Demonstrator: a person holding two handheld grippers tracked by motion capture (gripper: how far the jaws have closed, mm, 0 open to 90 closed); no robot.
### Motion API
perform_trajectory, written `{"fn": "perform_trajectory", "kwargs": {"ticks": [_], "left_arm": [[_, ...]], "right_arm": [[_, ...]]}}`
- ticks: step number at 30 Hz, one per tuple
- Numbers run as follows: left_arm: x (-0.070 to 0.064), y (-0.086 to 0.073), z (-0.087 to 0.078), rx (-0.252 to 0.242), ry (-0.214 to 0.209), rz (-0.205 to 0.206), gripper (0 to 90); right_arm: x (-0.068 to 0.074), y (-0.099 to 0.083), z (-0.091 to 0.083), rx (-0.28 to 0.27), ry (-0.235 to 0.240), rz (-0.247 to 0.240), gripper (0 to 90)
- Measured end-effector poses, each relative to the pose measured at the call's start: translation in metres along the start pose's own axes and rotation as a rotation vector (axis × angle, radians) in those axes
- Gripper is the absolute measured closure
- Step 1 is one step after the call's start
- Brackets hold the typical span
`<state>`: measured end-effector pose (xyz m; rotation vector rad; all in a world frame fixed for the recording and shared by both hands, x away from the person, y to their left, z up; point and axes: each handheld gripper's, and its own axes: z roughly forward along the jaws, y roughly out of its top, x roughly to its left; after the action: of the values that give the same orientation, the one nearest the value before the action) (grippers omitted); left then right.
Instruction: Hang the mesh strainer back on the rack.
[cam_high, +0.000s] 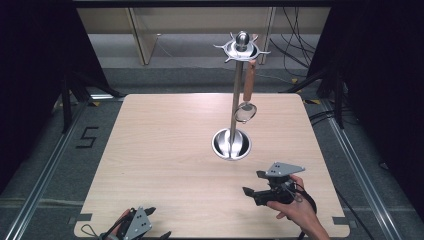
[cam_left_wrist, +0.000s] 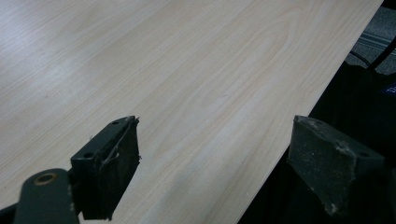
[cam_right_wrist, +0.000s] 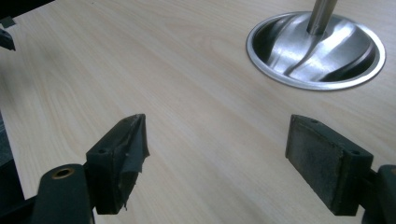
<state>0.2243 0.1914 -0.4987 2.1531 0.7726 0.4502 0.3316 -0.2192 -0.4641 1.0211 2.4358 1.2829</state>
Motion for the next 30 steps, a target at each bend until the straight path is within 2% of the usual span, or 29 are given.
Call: {"fn": "perform_trajectory", "kwargs": {"ticks": [2, 3, 4, 5, 6, 7, 9, 11, 12, 13, 15, 17, 18, 19, 21, 22, 23, 24, 29, 30], "left_arm": [[-0.001, 0.000, 0.001, -0.015, -0.006, -0.014, 15.7], [0.001, 0.001, 0.000, -0.003, -0.003, 0.025, 15.7], [0.000, 0.000, 0.000, 0.004, 0.000, 0.004, 15.7], [-0.001, 0.000, 0.000, -0.008, -0.005, -0.011, 15.7], [0.000, 0.000, 0.000, 0.002, 0.000, 0.001, 15.7], [-0.001, 0.000, 0.001, -0.008, -0.005, -0.011, 15.7], [0.000, 0.000, 0.000, 0.001, -0.006, -0.005, 15.7], [0.000, 0.000, 0.000, 0.005, -0.004, 0.004, 15.7], [0.000, 0.000, 0.000, 0.004, -0.004, 0.004, 15.7], [-0.001, 0.000, 0.000, -0.004, -0.004, -0.005, 15.7], [-0.001, 0.000, 0.000, -0.006, -0.005, -0.010, 15.7], [-0.001, 0.000, 0.000, -0.007, -0.005, -0.010, 15.7], [0.000, 0.000, -0.001, 0.015, -0.011, 0.005, 15.7], [0.001, 0.001, -0.001, 0.023, -0.016, 0.009, 15.7], [0.000, 0.000, -0.001, 0.012, -0.009, 0.006, 15.7], [0.001, 0.001, -0.001, 0.017, -0.013, 0.007, 15.7], [0.001, 0.001, -0.001, 0.023, -0.016, 0.008, 15.7], [0.001, 0.000, -0.001, 0.018, -0.012, 0.007, 15.7], [0.000, 0.000, 0.000, 0.008, -0.007, 0.008, 15.7], [0.000, 0.000, 0.000, 0.008, -0.007, 0.008, 15.7]], "right_arm": [[0.002, -0.003, 0.000, 0.010, 0.007, 0.009, 21.8], [0.004, -0.004, -0.001, 0.019, 0.009, 0.024, 21.7], [0.002, -0.005, 0.000, 0.004, -0.004, -0.002, 21.7], [0.002, -0.005, -0.001, 0.015, 0.005, -0.002, 21.7], [0.002, -0.006, -0.001, 0.011, 0.002, -0.003, 21.7], [0.003, -0.007, -0.001, 0.010, -0.002, -0.002, 21.7], [0.005, -0.009, -0.001, 0.021, 0.002, 0.005, 21.7], [0.004, -0.011, -0.001, 0.022, 0.008, -0.012, 21.7], [0.007, -0.012, -0.001, 0.022, 0.002, 0.011, 21.7], [0.005, -0.012, -0.001, 0.026, 0.018, -0.009, 21.7], [0.007, -0.015, -0.003, 0.023, 0.003, -0.003, 21.7], [0.006, -0.017, -0.004, 0.031, 0.028, -0.024, 21.7], [0.006, -0.018, -0.006, 0.029, 0.016, -0.007, 21.8], [0.006, -0.020, -0.008, 0.022, 0.003, -0.011, 21.8], [0.008, -0.022, -0.009, 0.018, -0.010, 0.001, 21.7], [0.006, -0.023, -0.010, 0.025, 0.010, -0.005, 21.8], [0.006, -0.024, -0.010, 0.025, -0.007, -0.020, 21.7], [0.008, -0.025, -0.011, 0.022, -0.004, -0.002, 21.8], [0.009, -0.028, -0.011, 0.027, -0.001, -0.008, 21.8], [0.011, -0.029, -0.012, 0.029, -0.008, 0.011, 21.7]]}}
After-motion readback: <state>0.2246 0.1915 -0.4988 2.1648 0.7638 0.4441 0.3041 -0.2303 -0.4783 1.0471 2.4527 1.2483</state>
